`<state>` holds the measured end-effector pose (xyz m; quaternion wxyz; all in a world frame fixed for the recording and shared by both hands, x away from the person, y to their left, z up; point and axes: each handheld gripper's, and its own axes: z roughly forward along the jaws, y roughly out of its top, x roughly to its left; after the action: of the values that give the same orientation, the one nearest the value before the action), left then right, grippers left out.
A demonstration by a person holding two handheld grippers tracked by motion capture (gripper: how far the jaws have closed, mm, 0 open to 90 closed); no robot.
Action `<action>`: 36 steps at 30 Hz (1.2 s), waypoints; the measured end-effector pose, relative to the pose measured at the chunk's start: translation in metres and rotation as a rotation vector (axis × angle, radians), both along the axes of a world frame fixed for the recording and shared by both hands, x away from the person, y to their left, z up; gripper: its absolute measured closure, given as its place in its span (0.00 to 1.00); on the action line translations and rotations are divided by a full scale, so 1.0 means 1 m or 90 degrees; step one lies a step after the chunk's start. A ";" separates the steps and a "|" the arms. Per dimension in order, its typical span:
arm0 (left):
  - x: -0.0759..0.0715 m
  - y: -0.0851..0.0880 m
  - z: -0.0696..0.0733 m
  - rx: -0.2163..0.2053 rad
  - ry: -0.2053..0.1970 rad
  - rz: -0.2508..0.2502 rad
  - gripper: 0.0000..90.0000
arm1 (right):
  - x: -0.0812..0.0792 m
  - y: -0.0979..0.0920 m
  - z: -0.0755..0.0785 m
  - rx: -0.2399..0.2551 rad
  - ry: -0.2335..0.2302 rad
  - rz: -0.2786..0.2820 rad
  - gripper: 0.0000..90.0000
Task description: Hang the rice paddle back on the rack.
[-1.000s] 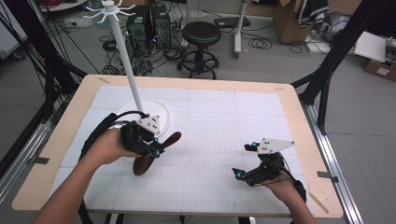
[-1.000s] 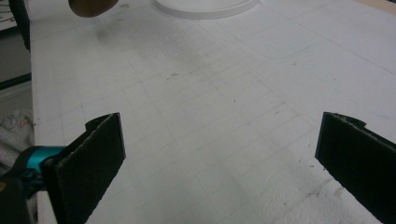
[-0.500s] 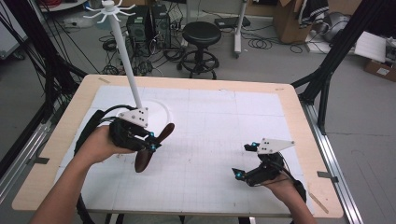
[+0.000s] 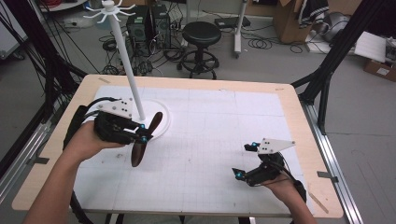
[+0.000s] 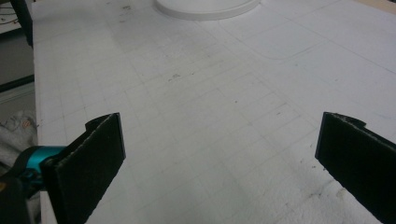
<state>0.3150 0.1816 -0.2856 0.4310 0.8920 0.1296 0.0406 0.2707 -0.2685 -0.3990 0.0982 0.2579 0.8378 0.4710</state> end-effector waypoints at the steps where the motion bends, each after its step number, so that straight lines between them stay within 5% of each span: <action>1: -0.001 0.002 0.001 -0.005 0.001 0.005 0.87 | 0.000 0.000 0.000 0.000 0.000 0.000 0.01; 36: 0.012 0.078 0.043 -0.112 -0.025 0.122 0.87 | 0.001 0.000 -0.001 0.001 0.000 0.000 0.01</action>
<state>0.3268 0.2600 -0.2423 0.5044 0.8332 0.2091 0.0875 0.2718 -0.2686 -0.3995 0.0982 0.2582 0.8375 0.4715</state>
